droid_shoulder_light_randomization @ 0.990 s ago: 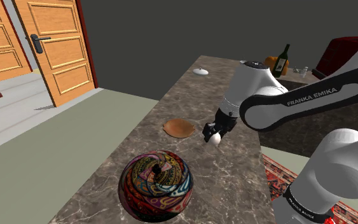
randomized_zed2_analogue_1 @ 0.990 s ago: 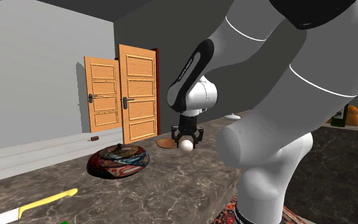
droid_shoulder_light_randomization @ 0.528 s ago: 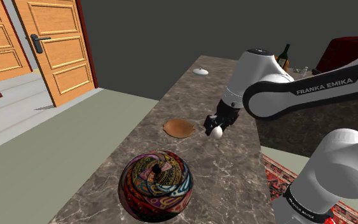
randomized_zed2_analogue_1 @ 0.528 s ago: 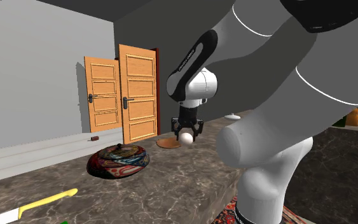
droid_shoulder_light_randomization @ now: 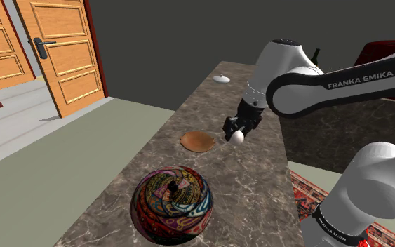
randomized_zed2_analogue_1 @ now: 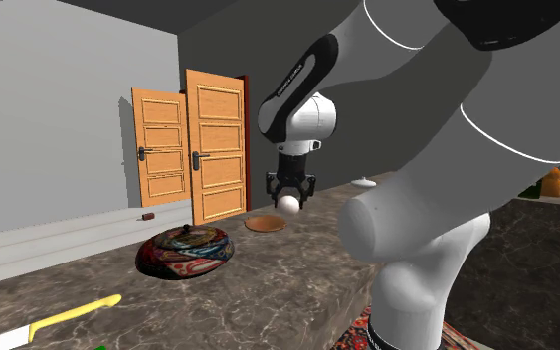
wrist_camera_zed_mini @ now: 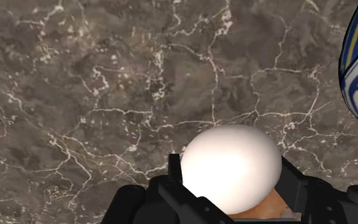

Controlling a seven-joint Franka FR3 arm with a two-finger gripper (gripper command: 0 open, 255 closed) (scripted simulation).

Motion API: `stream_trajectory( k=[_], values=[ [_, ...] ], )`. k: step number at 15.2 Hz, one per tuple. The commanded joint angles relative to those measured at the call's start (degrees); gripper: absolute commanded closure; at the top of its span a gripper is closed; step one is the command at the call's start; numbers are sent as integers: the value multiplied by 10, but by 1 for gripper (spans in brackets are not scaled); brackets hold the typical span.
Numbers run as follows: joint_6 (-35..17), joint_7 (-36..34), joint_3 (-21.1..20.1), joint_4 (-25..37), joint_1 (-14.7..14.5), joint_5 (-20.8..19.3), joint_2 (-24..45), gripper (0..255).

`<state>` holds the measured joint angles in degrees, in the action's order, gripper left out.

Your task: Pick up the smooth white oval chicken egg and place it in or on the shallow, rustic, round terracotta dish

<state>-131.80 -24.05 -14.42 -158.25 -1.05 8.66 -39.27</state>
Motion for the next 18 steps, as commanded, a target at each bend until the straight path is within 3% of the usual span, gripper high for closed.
stream_trajectory(
  k=[1, 12, 18],
  values=[
    [-14, -4, -6, 38, 11, -8, 52, 255],
    [-37, -57, -45, 280, 65, -91, 320, 255],
    [-84, -67, -47, 256, 66, -104, 344, 255]
  ],
)
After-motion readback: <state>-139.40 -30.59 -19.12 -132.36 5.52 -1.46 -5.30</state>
